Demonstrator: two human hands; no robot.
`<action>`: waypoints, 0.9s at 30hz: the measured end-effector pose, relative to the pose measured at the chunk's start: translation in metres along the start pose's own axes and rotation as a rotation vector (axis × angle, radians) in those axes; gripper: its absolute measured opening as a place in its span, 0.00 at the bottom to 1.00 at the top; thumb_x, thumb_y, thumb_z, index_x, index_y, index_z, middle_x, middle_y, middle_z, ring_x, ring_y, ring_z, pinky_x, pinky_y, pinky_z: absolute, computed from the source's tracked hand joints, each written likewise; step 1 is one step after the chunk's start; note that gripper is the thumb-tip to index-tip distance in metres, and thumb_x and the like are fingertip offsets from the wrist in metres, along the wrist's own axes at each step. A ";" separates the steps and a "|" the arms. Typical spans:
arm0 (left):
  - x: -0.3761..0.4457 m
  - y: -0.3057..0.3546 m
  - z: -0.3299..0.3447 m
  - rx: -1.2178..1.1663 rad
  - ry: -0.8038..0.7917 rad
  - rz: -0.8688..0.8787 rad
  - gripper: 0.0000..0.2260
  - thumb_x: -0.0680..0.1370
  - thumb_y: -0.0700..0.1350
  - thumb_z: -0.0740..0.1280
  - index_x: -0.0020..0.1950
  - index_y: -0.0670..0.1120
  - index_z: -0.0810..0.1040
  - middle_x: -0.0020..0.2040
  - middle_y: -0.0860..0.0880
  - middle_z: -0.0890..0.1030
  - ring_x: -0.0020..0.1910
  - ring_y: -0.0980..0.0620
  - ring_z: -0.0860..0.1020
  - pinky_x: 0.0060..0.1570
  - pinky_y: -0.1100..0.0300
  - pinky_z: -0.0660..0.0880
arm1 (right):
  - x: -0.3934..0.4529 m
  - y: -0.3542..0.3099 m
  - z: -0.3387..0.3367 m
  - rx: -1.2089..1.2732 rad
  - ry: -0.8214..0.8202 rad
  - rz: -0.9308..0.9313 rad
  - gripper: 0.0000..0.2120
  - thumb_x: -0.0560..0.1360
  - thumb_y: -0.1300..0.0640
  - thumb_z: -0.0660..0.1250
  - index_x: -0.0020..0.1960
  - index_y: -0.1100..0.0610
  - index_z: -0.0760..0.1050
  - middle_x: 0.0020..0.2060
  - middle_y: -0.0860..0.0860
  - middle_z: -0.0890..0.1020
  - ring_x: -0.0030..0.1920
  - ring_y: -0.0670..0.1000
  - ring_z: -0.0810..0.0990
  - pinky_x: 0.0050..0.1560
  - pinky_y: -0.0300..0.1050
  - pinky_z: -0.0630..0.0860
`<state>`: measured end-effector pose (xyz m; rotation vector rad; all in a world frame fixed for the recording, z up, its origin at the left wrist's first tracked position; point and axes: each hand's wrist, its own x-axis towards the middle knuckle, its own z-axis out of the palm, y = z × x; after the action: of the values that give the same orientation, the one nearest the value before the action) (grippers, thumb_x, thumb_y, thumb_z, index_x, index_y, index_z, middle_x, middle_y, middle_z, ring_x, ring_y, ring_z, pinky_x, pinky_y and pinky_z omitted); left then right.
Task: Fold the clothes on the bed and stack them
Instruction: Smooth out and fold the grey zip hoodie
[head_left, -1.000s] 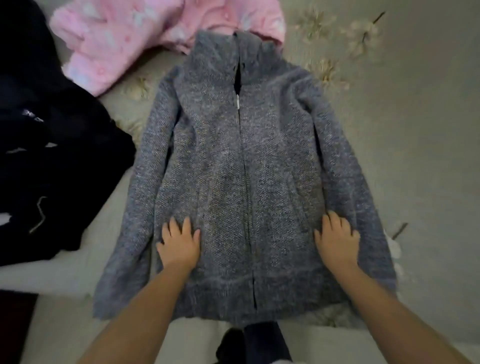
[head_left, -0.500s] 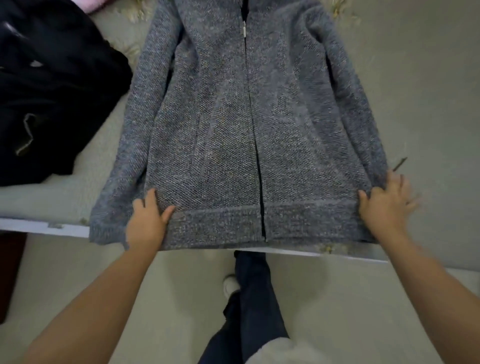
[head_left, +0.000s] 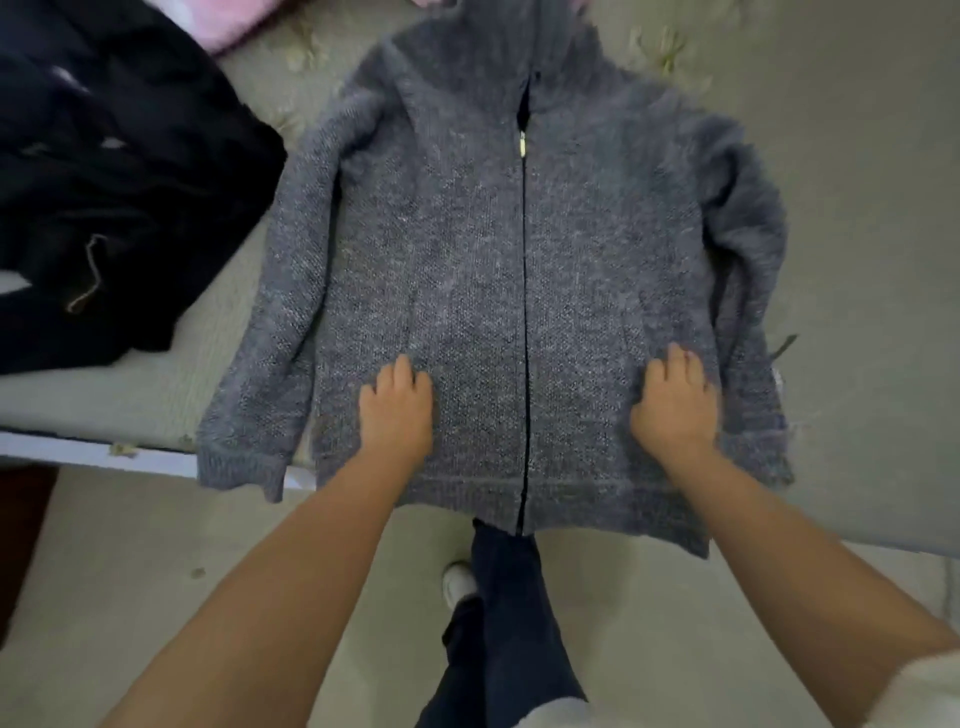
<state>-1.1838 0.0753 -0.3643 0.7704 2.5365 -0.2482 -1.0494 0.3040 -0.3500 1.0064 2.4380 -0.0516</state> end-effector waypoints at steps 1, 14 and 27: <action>0.010 0.007 -0.010 -0.014 0.003 0.019 0.21 0.76 0.42 0.60 0.68 0.43 0.61 0.72 0.41 0.57 0.70 0.43 0.58 0.64 0.49 0.62 | 0.011 -0.006 -0.009 0.010 0.011 -0.052 0.24 0.76 0.59 0.59 0.70 0.61 0.60 0.74 0.56 0.52 0.74 0.57 0.48 0.70 0.56 0.56; 0.190 0.006 -0.163 -0.173 0.156 -0.077 0.14 0.79 0.43 0.56 0.64 0.41 0.66 0.65 0.42 0.67 0.64 0.42 0.64 0.59 0.48 0.67 | 0.199 -0.037 -0.154 0.207 0.195 -0.162 0.14 0.78 0.59 0.55 0.60 0.65 0.71 0.59 0.60 0.73 0.62 0.58 0.67 0.55 0.52 0.70; 0.369 -0.001 -0.233 -0.531 0.553 0.228 0.22 0.78 0.51 0.60 0.71 0.46 0.64 0.66 0.42 0.70 0.64 0.44 0.68 0.61 0.52 0.65 | 0.371 -0.123 -0.218 0.369 0.269 -0.252 0.18 0.81 0.55 0.50 0.67 0.61 0.66 0.62 0.60 0.73 0.62 0.58 0.70 0.62 0.52 0.66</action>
<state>-1.5443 0.3209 -0.3423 0.9878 2.7637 0.7841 -1.4497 0.5036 -0.3482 0.8922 2.8613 -0.4971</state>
